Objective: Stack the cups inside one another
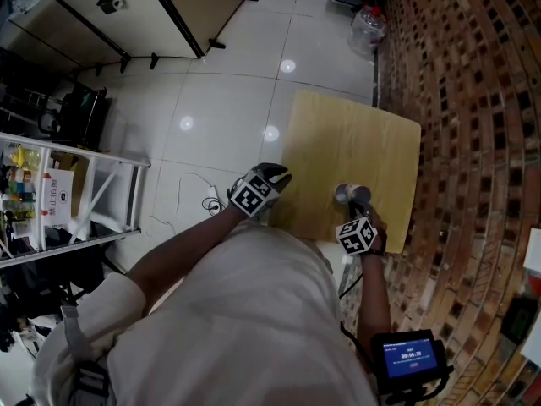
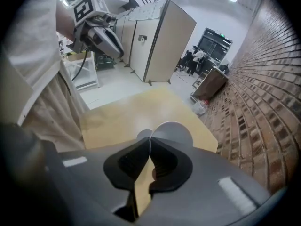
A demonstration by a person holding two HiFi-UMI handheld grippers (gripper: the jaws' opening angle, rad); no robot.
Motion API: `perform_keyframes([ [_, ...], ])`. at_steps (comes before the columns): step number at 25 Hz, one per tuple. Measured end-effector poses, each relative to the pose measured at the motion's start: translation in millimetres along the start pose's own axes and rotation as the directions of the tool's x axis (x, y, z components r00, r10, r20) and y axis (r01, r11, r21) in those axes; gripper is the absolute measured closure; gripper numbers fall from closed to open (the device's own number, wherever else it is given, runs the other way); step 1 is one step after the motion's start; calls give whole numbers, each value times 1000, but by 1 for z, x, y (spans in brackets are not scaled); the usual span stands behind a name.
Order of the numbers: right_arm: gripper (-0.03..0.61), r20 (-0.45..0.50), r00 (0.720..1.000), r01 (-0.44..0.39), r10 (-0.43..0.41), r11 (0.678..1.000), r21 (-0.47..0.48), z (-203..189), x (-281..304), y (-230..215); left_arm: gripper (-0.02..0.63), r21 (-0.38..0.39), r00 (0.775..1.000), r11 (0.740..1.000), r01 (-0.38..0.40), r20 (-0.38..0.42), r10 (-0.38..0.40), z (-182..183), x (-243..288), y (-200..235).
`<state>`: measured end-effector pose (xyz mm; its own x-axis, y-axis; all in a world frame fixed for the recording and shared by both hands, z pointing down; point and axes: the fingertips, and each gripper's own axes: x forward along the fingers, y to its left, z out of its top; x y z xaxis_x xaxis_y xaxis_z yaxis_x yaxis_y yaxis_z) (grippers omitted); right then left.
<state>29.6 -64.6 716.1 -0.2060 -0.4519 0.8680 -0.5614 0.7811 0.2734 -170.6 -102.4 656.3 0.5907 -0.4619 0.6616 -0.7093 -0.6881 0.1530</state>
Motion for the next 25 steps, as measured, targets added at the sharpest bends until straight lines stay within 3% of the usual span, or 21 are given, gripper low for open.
perform_keyframes([
  [14, 563, -116, 987, -119, 109, 990, -78, -4, 41, 31, 529, -23, 1000, 1000, 6, 9, -6, -4, -1, 7],
  [21, 560, -158, 979, -138, 127, 989, -59, -14, 65, 36, 529, -24, 1000, 1000, 12, 3, -12, -7, 0, 11],
  [25, 505, -134, 982, -135, 130, 990, -28, -16, 67, 36, 529, -14, 1000, 1000, 24, -2, -24, -6, 3, 7],
])
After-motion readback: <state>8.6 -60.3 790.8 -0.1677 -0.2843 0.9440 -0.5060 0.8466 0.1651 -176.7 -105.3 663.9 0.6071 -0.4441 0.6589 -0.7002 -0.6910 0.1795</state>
